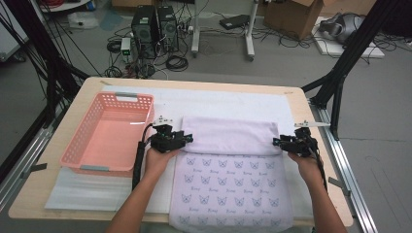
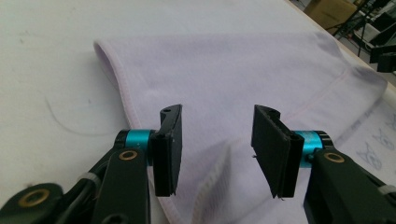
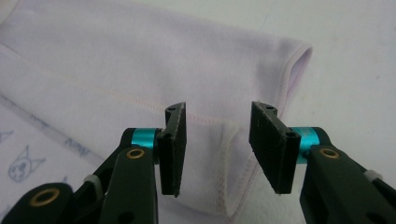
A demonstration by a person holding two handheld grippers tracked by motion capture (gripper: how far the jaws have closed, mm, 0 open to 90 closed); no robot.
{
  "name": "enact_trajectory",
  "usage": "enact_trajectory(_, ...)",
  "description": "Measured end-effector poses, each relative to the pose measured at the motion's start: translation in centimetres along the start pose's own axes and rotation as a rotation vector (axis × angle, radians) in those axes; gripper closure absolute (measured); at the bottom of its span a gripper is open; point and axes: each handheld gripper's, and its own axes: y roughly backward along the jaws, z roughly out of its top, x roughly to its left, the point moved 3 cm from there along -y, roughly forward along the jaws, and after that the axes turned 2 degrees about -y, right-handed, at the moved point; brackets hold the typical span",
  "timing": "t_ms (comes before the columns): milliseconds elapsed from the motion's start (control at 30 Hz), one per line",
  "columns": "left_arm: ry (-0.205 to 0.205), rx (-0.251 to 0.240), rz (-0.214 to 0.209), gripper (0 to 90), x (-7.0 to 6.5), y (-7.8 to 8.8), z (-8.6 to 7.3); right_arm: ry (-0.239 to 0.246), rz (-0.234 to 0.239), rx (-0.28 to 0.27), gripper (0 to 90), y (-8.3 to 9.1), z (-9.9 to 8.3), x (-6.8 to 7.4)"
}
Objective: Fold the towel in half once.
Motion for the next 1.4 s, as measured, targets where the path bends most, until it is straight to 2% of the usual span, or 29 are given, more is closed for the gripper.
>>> enact_trajectory(100, -0.024, 0.081, 0.006, 54.2, -0.1, -0.3, -0.8, 0.019, -0.011, 0.021, 55.4, -0.3, -0.5, 0.1)
enact_trajectory(167, -0.048, 0.107, 0.026, 65.3, -0.3, -0.4, -1.1, 0.045, -0.028, 0.037, 58.3, -0.4, -0.8, 0.1)
enact_trajectory(233, -0.067, 0.081, 0.044, 83.4, -0.5, -0.1, -1.4, 0.05, -0.013, 0.037, 72.7, -0.3, -1.1, 0.1)
enact_trajectory(267, -0.063, 0.082, 0.041, 85.8, -0.6, -0.1, -1.6, 0.061, -0.013, 0.04, 81.7, -0.3, -1.3, 0.1)
enact_trajectory(300, -0.069, 0.09, 0.04, 86.4, -0.7, -0.1, -1.8, 0.071, -0.008, 0.045, 85.9, -0.2, -1.5, 0.2)
enact_trajectory(367, -0.089, 0.054, 0.042, 86.7, -1.1, 0.5, -1.7, 0.066, 0.0, 0.035, 86.5, 0.2, -1.8, 0.2)
enact_trajectory(433, -0.108, 0.046, 0.029, 86.7, -1.5, 1.1, -1.6, 0.074, 0.007, 0.012, 86.7, 0.8, -2.3, 0.5)
enact_trajectory(500, -0.131, 0.017, 0.019, 86.6, -1.9, 1.7, -1.7, 0.086, 0.006, 0.0, 86.7, 1.5, -2.9, 0.8)
enact_trajectory(567, -0.135, 0.001, 0.008, 86.2, -2.2, 2.3, -2.0, 0.095, 0.015, -0.016, 86.6, 2.2, -3.5, 1.1)
enact_trajectory(600, -0.134, -0.008, 0.002, 86.1, -2.3, 2.6, -2.3, 0.095, 0.022, -0.041, 86.6, 2.9, -4.2, 1.4)
enact_trajectory(700, -0.135, -0.029, -0.018, 86.0, -2.6, 3.6, -3.2, 0.096, 0.035, -0.061, 86.6, 3.5, -4.9, 1.8)
enact_trajectory(733, -0.147, -0.03, -0.02, 86.1, -2.7, 4.0, -3.5, 0.104, 0.037, -0.067, 86.6, 3.8, -5.3, 1.9)
enact_trajectory(1033, -0.149, -0.077, -0.078, 86.0, -4.5, 7.3, -5.3, 0.126, 0.06, -0.098, 86.6, 6.2, -7.5, 3.8)
enact_trajectory(1300, -0.157, -0.07, -0.108, 84.9, -6.4, 9.7, -7.2, 0.126, 0.075, -0.117, 86.6, 8.9, -9.6, 5.3)
enact_trajectory(1400, -0.161, -0.059, -0.118, 84.9, -6.9, 10.3, -7.9, 0.126, 0.077, -0.108, 86.6, 9.6, -10.4, 5.8)
